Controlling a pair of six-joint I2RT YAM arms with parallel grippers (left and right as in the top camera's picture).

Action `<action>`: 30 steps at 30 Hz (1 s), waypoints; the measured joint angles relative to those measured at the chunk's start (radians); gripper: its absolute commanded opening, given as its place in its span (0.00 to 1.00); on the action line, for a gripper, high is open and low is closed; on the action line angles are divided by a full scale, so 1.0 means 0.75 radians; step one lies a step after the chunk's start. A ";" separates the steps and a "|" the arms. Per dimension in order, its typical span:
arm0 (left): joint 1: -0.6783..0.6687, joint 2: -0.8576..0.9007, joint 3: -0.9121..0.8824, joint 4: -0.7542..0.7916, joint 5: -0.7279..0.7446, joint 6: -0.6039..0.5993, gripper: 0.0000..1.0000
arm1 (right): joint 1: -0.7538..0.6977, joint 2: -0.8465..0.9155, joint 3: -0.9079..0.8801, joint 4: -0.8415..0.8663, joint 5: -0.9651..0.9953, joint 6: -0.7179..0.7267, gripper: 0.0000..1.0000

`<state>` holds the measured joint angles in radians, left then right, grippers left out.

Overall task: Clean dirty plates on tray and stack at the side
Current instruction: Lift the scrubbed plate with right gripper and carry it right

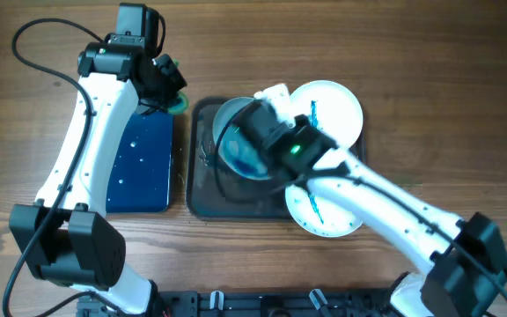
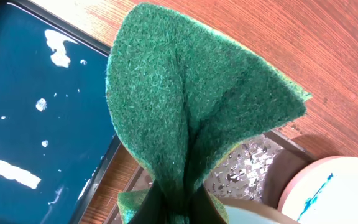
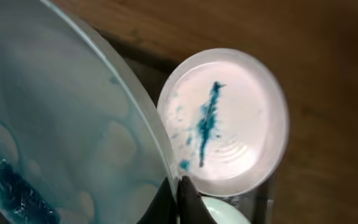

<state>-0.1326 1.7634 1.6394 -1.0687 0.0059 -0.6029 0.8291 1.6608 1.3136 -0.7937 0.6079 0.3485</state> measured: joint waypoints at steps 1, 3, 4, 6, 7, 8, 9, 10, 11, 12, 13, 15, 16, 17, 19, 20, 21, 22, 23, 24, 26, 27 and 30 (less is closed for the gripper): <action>0.000 0.000 0.000 -0.004 0.001 0.000 0.04 | 0.057 0.000 0.000 -0.014 0.133 -0.004 0.04; 0.000 0.000 0.000 -0.004 0.001 0.000 0.04 | 0.166 -0.001 0.000 -0.020 0.388 -0.009 0.04; 0.000 0.000 0.000 -0.004 0.001 0.000 0.04 | 0.196 0.000 0.000 -0.021 0.470 -0.010 0.04; 0.000 0.000 0.000 -0.007 0.000 0.000 0.04 | 0.276 -0.001 0.000 -0.019 0.717 -0.010 0.04; 0.000 0.000 0.000 -0.007 0.000 0.000 0.04 | 0.307 -0.001 0.000 -0.019 0.817 -0.010 0.04; 0.000 0.000 0.000 -0.007 0.000 0.000 0.04 | 0.329 -0.001 0.000 -0.019 0.926 -0.014 0.04; 0.000 0.000 0.000 -0.007 0.000 0.000 0.04 | 0.348 -0.001 0.000 -0.011 1.006 -0.036 0.04; 0.000 0.000 0.000 -0.007 0.000 0.000 0.04 | 0.357 -0.001 0.000 0.004 1.047 -0.060 0.04; 0.000 0.000 0.000 -0.007 0.001 0.000 0.04 | 0.365 -0.001 0.000 0.022 1.088 -0.093 0.04; 0.000 0.000 0.000 -0.007 0.000 0.000 0.04 | 0.367 -0.001 0.000 0.045 1.115 -0.127 0.04; 0.000 0.000 0.000 -0.006 0.001 0.000 0.04 | 0.367 -0.001 0.000 0.058 1.129 -0.145 0.04; 0.000 0.000 0.000 -0.008 0.000 0.000 0.04 | 0.368 -0.001 0.000 0.070 1.152 -0.165 0.04; 0.000 0.000 0.000 -0.008 0.001 0.000 0.04 | 0.367 -0.001 0.000 0.073 1.153 -0.170 0.04; 0.000 0.000 0.000 -0.008 0.000 0.000 0.04 | 0.368 -0.001 0.000 0.076 1.157 -0.173 0.04; 0.000 0.000 0.000 -0.008 0.001 0.000 0.04 | 0.367 -0.001 0.000 0.090 1.155 -0.175 0.04; 0.000 0.000 0.000 -0.008 0.001 0.000 0.04 | 0.366 -0.001 0.000 0.093 1.143 -0.178 0.04; 0.000 0.000 0.000 -0.008 0.001 0.000 0.04 | 0.362 -0.001 0.000 0.093 1.125 -0.179 0.04; 0.000 0.000 0.000 -0.008 0.000 0.000 0.04 | 0.355 -0.001 0.000 0.093 1.102 -0.180 0.04; 0.000 0.000 0.000 -0.008 0.001 0.000 0.04 | 0.341 -0.001 0.000 0.092 1.067 -0.180 0.04; 0.000 0.000 0.000 -0.008 0.000 0.000 0.04 | 0.315 -0.001 0.000 0.088 0.989 -0.181 0.04; 0.000 0.000 0.000 -0.008 0.001 0.000 0.04 | 0.286 -0.001 0.000 0.065 0.873 -0.185 0.04; 0.000 0.000 0.000 -0.008 0.001 0.000 0.04 | 0.261 -0.001 0.000 0.052 0.776 -0.184 0.04; 0.000 0.000 0.000 -0.008 0.001 0.000 0.04 | 0.192 -0.001 0.000 0.040 0.541 -0.178 0.04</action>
<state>-0.1326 1.7634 1.6394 -1.0748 0.0063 -0.6029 0.9733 1.6604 1.3136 -0.7635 1.0134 0.2153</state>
